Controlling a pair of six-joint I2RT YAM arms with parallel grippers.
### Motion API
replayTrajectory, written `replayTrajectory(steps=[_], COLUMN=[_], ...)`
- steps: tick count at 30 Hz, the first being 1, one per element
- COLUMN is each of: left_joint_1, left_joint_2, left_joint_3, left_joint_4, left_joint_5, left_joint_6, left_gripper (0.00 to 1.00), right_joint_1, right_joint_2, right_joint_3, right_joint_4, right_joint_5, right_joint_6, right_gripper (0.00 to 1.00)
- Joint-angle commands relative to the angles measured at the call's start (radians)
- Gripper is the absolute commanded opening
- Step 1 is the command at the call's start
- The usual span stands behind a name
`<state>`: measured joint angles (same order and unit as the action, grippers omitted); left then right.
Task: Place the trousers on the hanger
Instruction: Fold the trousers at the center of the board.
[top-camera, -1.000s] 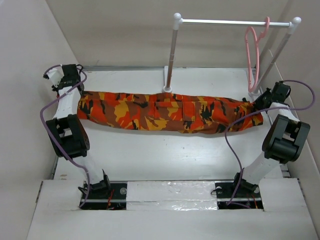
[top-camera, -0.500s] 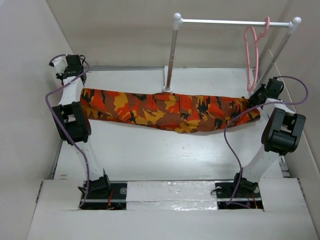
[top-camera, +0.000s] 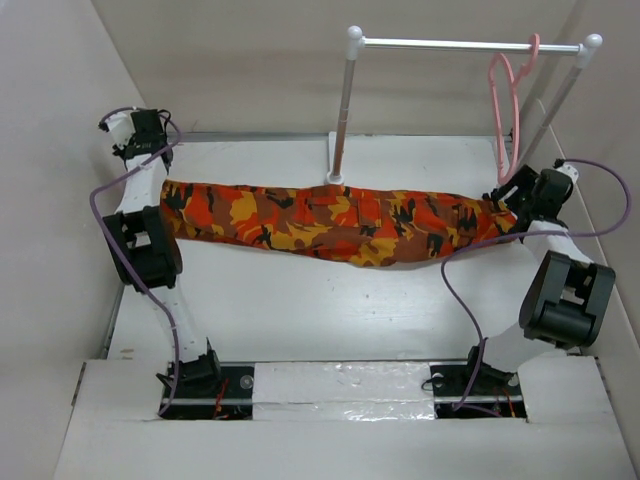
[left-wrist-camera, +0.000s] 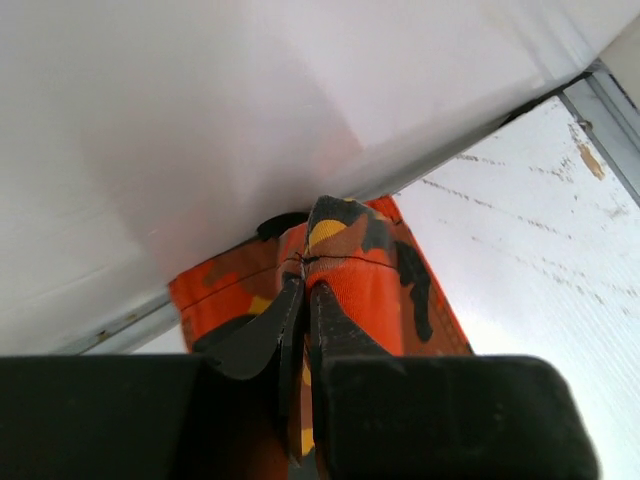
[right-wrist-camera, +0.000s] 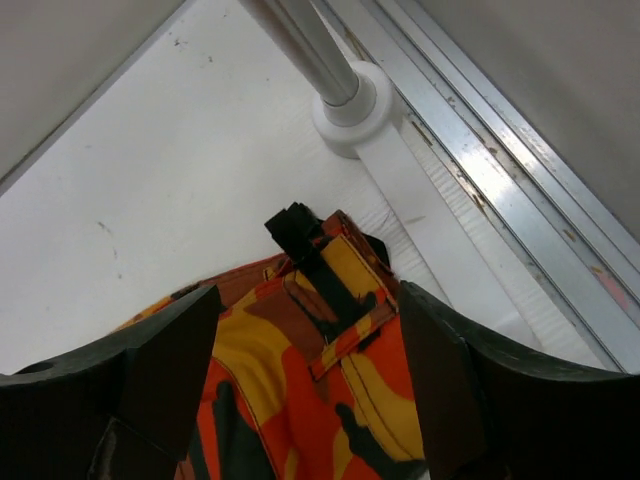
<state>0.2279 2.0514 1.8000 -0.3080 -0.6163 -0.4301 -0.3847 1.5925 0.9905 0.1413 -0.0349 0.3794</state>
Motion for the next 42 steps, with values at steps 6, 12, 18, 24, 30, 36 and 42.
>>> replayTrajectory(steps=[6, 12, 18, 24, 30, 36, 42], left_joint_1=[-0.001, -0.001, -0.001, -0.001, -0.001, 0.019, 0.050], left_joint_2=[-0.460, -0.672, -0.735, -0.489, -0.173, 0.016, 0.173], left_joint_3=[-0.221, -0.355, -0.438, -0.315, -0.003, 0.229, 0.318], left_joint_4=[0.058, -0.051, -0.100, -0.124, -0.181, -0.143, -0.166], left_joint_5=[-0.043, -0.065, -0.088, -0.120, -0.192, -0.172, -0.096], left_joint_6=[0.008, -0.013, 0.013, -0.008, 0.011, 0.079, 0.082], left_gripper=[0.00, 0.00, 0.00, 0.00, 0.00, 0.00, 0.38], right_joint_1=[0.081, 0.090, 0.079, 0.079, 0.112, 0.148, 0.170], right_joint_2=[-0.201, -0.249, -0.253, -0.217, -0.221, -0.262, -0.335], right_joint_3=[-0.246, -0.242, -0.211, -0.197, -0.214, -0.199, -0.228], right_joint_4=[0.199, 0.193, 0.187, 0.199, 0.239, 0.172, 0.136], right_joint_5=[-0.105, -0.129, -0.146, -0.172, -0.162, -0.089, -0.020], right_joint_6=[-0.040, -0.068, -0.085, -0.100, -0.116, -0.160, -0.162], right_gripper=[0.80, 0.80, 0.81, 0.81, 0.81, 0.81, 0.36])
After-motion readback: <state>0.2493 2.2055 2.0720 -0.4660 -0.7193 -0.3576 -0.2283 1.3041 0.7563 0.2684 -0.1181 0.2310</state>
